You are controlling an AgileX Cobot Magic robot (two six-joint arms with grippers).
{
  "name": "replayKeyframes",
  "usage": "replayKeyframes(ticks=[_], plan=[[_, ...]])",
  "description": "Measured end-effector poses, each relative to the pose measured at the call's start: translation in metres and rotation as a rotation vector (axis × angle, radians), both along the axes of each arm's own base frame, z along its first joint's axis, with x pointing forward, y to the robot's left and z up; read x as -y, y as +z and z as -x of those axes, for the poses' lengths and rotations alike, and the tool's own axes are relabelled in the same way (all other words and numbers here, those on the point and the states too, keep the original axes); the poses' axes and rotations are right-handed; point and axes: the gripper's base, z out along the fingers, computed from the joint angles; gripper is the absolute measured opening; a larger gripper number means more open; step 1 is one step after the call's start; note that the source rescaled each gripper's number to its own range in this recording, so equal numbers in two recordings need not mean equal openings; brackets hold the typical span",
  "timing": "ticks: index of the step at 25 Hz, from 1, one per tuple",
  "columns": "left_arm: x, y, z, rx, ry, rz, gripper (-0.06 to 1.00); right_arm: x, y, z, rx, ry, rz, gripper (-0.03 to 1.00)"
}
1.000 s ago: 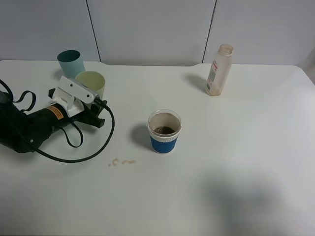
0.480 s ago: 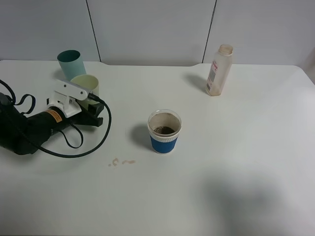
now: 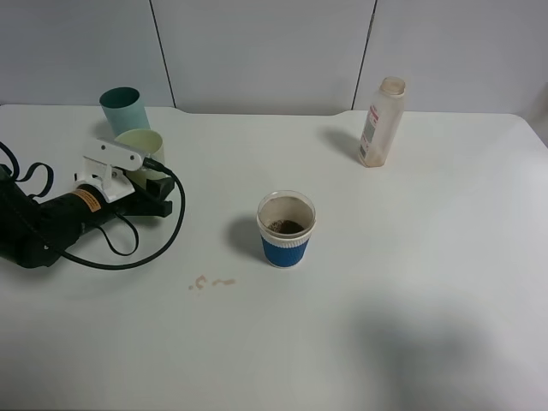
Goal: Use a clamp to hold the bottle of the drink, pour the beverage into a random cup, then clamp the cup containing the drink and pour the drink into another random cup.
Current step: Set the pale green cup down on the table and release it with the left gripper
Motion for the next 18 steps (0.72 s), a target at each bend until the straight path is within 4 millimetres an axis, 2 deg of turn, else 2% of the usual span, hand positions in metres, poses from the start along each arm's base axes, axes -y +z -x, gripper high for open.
replayKeyframes(ticks=[18], plan=[[0.004, 0.006, -0.015, 0.038, -0.007, 0.045, 0.03, 0.0, 0.0, 0.0, 0.0, 0.0, 0.0, 1.0]])
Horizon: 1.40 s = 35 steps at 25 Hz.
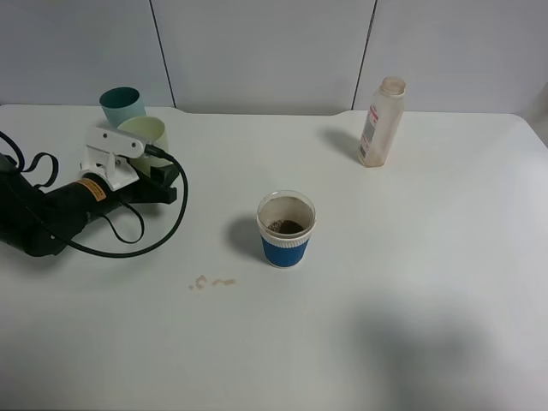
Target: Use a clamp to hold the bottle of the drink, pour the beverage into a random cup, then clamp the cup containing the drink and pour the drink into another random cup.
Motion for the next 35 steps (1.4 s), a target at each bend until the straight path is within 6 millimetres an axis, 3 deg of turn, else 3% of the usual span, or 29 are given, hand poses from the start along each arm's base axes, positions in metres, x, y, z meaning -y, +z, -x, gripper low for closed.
replayKeyframes(ticks=[27, 30, 35], plan=[[0.0003, -0.0085, 0.0019, -0.028, -0.006, -0.002, 0.04, 0.0, 0.0, 0.0, 0.0, 0.0, 0.0, 1.0], [0.0003, -0.0085, 0.0019, -0.028, -0.006, -0.002, 0.1, 0.0, 0.0, 0.0, 0.0, 0.0, 0.0, 1.0], [-0.0002, -0.0085, 0.0017, -0.035, 0.006, 0.016, 0.43, 0.0, 0.0, 0.0, 0.0, 0.0, 0.0, 1.0]])
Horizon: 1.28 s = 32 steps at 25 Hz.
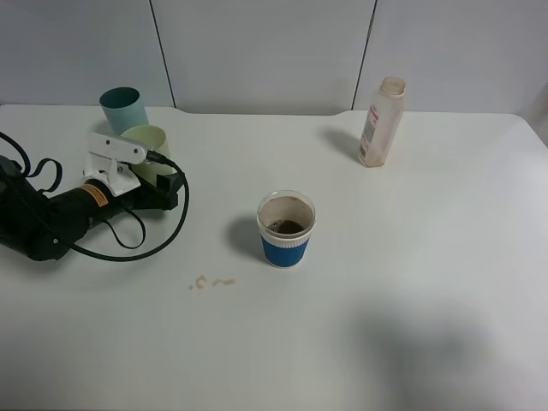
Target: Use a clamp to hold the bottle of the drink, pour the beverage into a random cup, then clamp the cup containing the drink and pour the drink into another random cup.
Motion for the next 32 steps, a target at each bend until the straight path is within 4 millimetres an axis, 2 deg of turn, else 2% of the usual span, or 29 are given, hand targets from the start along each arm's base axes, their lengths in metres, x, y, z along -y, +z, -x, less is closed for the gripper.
replayKeyframes(ticks=[4, 7, 14, 20, 29, 32], plan=[[-0.001, 0.0, -0.001, -0.021, 0.037, 0.055, 0.65, 0.0, 0.0, 0.0, 0.0, 0.0, 0.0, 1.0], [-0.001, 0.0, -0.001, -0.028, 0.043, 0.073, 0.7, 0.0, 0.0, 0.0, 0.0, 0.0, 0.0, 1.0], [-0.002, 0.001, -0.001, -0.036, 0.058, 0.103, 0.71, 0.0, 0.0, 0.0, 0.0, 0.0, 0.0, 1.0], [-0.002, 0.017, -0.004, 0.014, 0.058, 0.114, 0.71, 0.0, 0.0, 0.0, 0.0, 0.0, 0.0, 1.0], [0.0, 0.021, -0.004, 0.027, 0.038, 0.115, 0.71, 0.0, 0.0, 0.0, 0.0, 0.0, 0.0, 1.0], [0.0, 0.03, -0.005, 0.052, 0.035, 0.119, 0.71, 0.0, 0.0, 0.0, 0.0, 0.0, 0.0, 1.0]])
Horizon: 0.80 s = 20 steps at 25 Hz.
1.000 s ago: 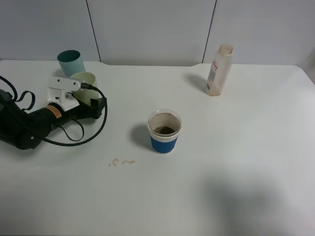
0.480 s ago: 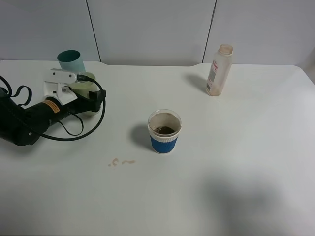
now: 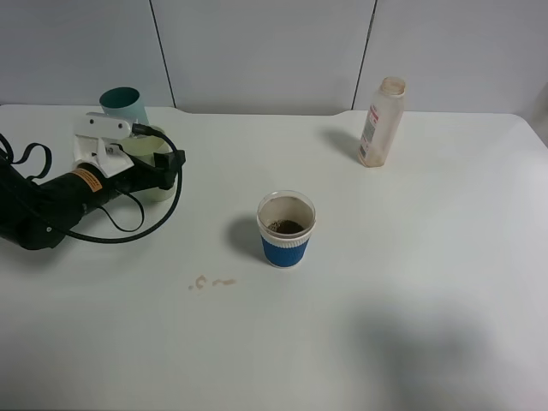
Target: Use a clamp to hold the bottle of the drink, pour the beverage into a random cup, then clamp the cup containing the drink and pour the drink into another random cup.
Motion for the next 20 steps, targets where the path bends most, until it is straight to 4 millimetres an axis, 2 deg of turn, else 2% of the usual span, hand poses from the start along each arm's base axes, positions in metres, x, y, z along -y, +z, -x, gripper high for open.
replayKeyframes(ticks=[11, 20], plan=[[-0.003, 0.041, 0.016, 0.093, 0.0, 0.017, 0.71, 0.0, 0.0, 0.0, 0.0, 0.0, 0.0, 1.0], [-0.003, 0.095, 0.027, 0.263, -0.018, 0.042, 0.71, 0.0, 0.0, 0.0, 0.0, 0.0, 0.0, 1.0]])
